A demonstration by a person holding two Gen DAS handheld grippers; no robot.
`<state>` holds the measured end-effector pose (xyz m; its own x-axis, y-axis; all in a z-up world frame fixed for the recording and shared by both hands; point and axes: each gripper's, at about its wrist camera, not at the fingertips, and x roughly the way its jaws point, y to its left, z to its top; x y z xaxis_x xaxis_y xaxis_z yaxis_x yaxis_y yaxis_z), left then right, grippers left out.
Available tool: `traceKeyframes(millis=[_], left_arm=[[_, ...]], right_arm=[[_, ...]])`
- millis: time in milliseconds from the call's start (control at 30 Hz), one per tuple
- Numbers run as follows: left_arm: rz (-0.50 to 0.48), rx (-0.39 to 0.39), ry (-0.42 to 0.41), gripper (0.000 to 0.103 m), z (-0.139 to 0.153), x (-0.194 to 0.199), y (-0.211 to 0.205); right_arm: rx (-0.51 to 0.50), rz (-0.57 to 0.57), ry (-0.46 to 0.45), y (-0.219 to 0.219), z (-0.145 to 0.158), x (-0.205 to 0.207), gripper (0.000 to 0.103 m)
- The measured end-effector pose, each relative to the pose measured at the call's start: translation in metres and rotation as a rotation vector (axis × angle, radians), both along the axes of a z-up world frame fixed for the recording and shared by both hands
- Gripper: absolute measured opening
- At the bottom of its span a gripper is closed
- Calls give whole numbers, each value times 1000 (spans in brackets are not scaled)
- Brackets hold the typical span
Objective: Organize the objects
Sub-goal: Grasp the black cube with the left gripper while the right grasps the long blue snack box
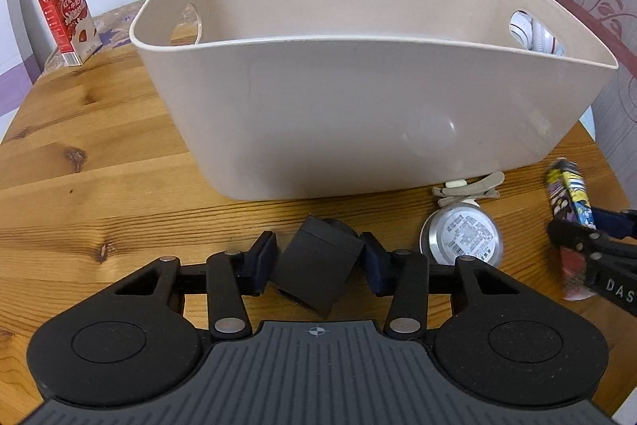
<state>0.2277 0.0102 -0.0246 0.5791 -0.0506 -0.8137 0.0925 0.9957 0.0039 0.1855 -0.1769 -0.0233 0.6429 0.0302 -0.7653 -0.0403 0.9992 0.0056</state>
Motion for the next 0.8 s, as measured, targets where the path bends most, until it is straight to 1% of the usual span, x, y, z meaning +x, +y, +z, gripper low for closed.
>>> traceKeyframes(millis=[33,67,200,267,367,500,700,800], left_arm=[[-3,4,-1,47,0,-2,0],[-7,7,0,47,1,-3,0],[-28,18,-11,46,4,-15,-3],[-33,24,-34,46,9,-23,-5],[-28,27,-79,46,18,-34,-8],[-24,8,-114,46,32,-41,-5],[-34,21,-193,47,57,-58,-3],[-42,14,-232,46,70,-66,-3]], right_arm=[[0,3,-2,0,0,-2,24],[6,7,-2,0,1,-4,21],[27,22,-4,-2,2,-14,21],[52,30,-8,-6,3,-19,21],[58,40,-35,-8,10,-26,21],[64,50,-84,-11,29,-38,21],[81,69,-167,-14,62,-51,21],[85,84,-206,-12,77,-56,21]])
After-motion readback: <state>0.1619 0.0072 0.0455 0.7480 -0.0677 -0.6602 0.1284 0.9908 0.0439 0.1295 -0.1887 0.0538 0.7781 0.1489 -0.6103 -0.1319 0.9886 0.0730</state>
